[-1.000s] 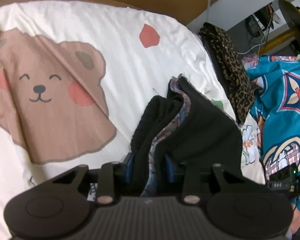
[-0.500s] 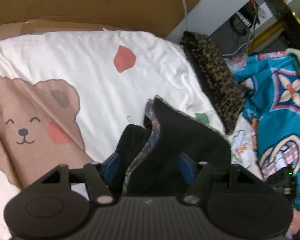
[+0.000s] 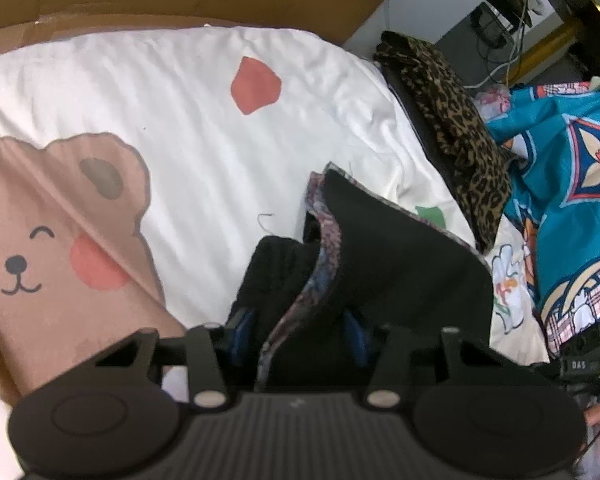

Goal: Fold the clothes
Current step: 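Open both grippers and regrip the garment's lined edge with the right gripper, then hold the folded black garment's edge closed in both grippers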

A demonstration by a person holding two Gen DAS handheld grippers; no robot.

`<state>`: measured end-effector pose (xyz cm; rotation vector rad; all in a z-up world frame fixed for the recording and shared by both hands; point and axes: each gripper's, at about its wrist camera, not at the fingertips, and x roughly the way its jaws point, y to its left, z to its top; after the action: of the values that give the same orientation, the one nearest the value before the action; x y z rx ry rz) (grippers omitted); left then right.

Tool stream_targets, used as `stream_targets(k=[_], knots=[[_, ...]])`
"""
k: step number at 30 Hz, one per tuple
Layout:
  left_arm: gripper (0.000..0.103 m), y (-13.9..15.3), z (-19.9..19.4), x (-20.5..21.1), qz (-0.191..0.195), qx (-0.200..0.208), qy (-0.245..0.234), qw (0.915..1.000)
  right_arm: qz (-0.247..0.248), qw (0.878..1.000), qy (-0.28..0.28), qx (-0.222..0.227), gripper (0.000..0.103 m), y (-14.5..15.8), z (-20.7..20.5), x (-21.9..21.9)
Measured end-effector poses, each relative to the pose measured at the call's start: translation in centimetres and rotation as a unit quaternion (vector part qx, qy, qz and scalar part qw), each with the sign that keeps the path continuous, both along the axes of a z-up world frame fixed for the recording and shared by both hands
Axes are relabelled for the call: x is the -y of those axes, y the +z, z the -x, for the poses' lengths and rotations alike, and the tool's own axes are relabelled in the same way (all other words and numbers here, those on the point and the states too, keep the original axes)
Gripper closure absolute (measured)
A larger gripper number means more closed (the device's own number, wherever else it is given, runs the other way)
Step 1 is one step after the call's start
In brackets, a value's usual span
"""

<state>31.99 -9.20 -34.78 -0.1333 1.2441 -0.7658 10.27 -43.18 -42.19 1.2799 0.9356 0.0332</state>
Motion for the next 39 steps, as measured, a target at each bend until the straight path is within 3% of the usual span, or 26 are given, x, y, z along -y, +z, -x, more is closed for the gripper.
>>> stream_targets(k=[10,14,19,27,31,35,39], knots=[[0.059,-0.4,-0.5,-1.0,0.016,-0.023,0.024,0.9993,0.013,1.000,-0.025,-0.007,0.050,-0.1,-0.1,0.4],[0.060,-0.5,-0.7,-1.2,0.018,-0.026,0.030,0.9991,0.038,0.999,-0.018,-0.010,0.080,0.2,-0.5,0.3],[0.060,-0.8,-1.1,-1.2,0.015,-0.021,0.036,0.9990,0.059,0.998,-0.009,-0.005,0.092,0.8,-1.1,0.3],[0.054,-0.8,-1.8,-1.4,0.009,-0.025,0.043,0.9987,0.075,0.997,-0.010,0.005,0.089,1.4,-1.4,0.7],[0.047,0.4,-1.6,-1.3,-0.006,-0.012,0.037,0.9992,0.046,0.999,-0.026,0.002,0.066,0.8,-0.7,1.0],[0.039,1.2,-1.9,-1.4,-0.005,-0.003,0.032,0.9995,0.027,0.999,-0.022,0.003,0.066,0.3,0.0,0.7],[0.035,0.2,-2.6,-1.1,0.006,-0.030,0.022,0.9993,0.016,1.000,-0.022,0.001,0.061,-0.2,0.1,0.2]])
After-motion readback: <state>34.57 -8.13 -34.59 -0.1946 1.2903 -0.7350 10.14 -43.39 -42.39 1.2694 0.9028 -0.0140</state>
